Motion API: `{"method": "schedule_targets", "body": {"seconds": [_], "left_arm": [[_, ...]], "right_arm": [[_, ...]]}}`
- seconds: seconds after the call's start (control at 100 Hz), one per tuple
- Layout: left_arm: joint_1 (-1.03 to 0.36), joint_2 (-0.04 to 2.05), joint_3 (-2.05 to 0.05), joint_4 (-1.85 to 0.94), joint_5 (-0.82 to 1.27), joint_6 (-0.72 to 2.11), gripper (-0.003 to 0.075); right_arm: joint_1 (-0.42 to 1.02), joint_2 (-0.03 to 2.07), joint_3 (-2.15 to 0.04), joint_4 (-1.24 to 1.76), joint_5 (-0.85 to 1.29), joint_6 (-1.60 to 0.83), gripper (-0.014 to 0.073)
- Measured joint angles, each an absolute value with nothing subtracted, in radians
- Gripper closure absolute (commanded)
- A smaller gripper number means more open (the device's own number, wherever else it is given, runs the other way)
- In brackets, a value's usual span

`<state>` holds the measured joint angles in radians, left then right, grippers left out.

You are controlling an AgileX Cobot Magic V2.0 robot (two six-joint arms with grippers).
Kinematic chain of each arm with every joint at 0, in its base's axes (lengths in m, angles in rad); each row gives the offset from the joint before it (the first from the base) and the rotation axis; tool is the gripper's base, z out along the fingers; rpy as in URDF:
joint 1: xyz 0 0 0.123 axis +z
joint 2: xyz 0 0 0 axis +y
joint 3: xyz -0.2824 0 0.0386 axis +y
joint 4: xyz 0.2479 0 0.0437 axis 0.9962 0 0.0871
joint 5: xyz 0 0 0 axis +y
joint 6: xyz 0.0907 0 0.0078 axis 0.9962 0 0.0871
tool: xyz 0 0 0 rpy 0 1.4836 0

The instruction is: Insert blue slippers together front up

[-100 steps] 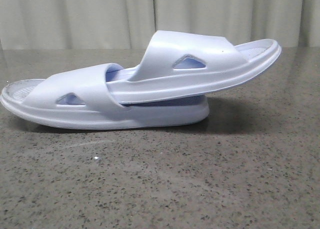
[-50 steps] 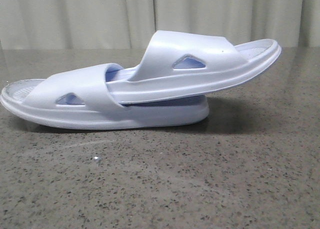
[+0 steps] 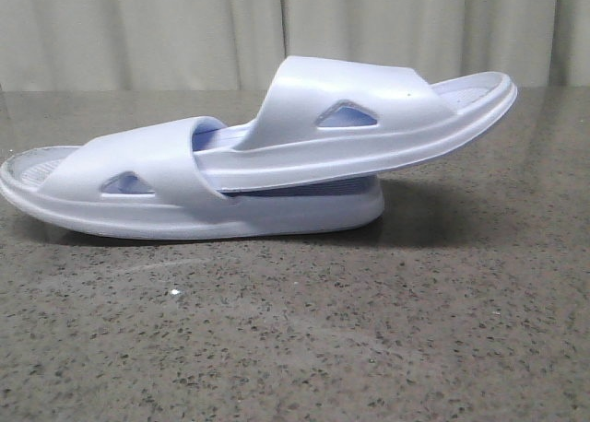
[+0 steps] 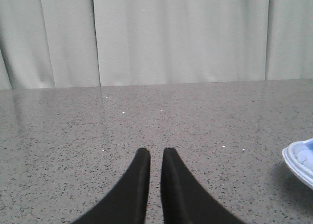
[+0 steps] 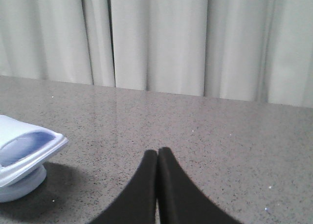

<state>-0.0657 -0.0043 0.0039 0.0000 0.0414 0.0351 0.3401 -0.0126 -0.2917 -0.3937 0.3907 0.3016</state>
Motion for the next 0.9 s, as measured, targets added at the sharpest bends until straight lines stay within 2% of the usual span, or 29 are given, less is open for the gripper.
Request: {"method": "schedule_targets", "body": {"seconds": [0.23, 0.37, 0.9], "left_arm": [[-0.066, -0.004, 0.004, 0.0, 0.041, 0.035, 0.0704], [-0.066, -0.004, 0.004, 0.0, 0.041, 0.035, 0.0704], [-0.066, -0.004, 0.004, 0.0, 0.041, 0.034, 0.0704]], "right_arm": [[0.124, -0.013, -0.151, -0.259, 0.258, 0.302, 0.0697], [0.043, -0.013, -0.095, -0.181, 0.217, 0.279, 0.0697], [0.025, -0.013, 0.01, -0.132, 0.107, 0.163, 0.0697]]}}
